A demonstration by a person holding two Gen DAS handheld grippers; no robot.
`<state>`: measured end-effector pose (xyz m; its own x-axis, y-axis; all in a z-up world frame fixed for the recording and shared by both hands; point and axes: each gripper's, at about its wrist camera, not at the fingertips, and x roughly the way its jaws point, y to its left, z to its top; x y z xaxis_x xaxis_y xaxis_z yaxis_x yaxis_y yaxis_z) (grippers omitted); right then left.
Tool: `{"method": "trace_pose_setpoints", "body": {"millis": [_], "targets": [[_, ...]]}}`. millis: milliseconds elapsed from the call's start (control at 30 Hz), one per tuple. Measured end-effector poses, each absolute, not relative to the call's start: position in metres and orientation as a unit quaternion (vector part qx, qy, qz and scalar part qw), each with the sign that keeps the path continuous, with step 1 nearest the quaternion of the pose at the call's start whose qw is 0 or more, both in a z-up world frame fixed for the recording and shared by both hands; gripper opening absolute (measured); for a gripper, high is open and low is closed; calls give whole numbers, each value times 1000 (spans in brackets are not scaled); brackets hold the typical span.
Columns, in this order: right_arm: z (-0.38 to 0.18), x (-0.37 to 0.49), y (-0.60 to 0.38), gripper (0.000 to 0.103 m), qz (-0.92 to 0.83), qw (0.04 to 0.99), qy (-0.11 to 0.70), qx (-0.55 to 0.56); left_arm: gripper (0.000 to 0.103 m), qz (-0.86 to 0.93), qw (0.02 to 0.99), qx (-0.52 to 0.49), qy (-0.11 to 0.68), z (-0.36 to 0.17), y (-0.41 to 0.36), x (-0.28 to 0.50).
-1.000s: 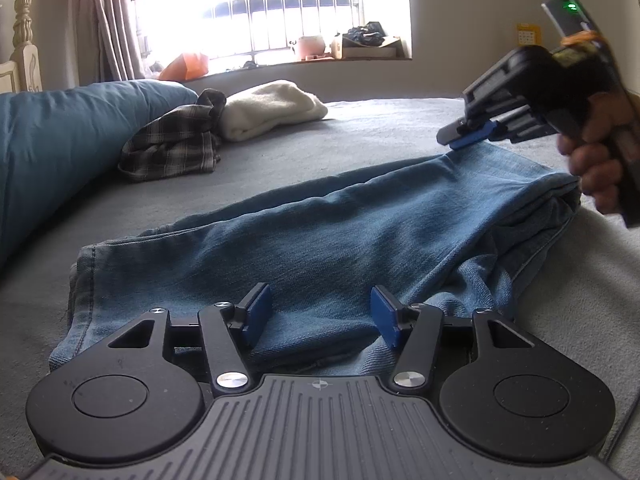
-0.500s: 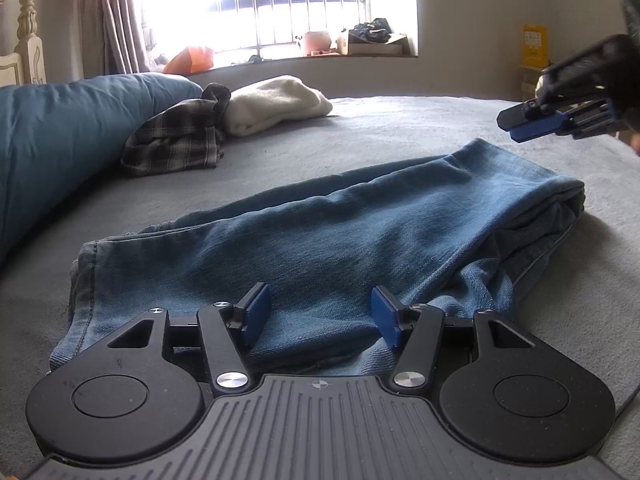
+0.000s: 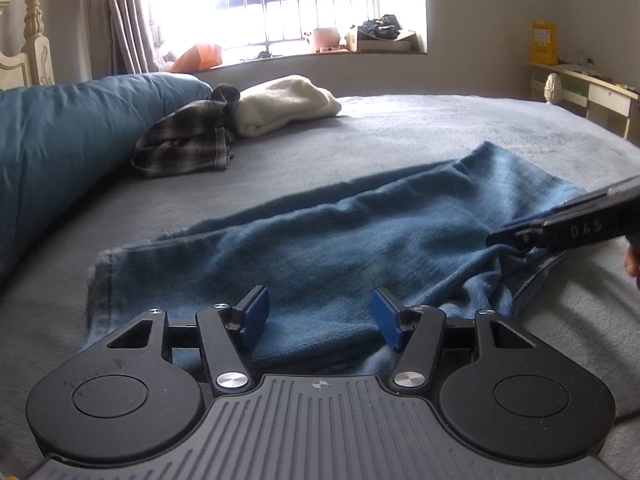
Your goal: Fold clothes
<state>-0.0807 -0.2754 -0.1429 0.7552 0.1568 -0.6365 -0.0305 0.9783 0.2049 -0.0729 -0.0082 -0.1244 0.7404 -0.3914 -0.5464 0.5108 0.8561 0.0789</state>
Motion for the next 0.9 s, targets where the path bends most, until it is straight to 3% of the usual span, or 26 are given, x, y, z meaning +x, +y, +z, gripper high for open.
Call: {"method": "trace_pose_setpoints", "body": {"millis": [333, 900], "targets": [[-146, -86, -275, 29, 47, 935, 339, 94, 57, -226, 937, 72, 255, -99, 1, -53], [-148, -89, -275, 29, 44, 938, 329, 103, 59, -106, 925, 68, 358, -122, 18, -2]]}}
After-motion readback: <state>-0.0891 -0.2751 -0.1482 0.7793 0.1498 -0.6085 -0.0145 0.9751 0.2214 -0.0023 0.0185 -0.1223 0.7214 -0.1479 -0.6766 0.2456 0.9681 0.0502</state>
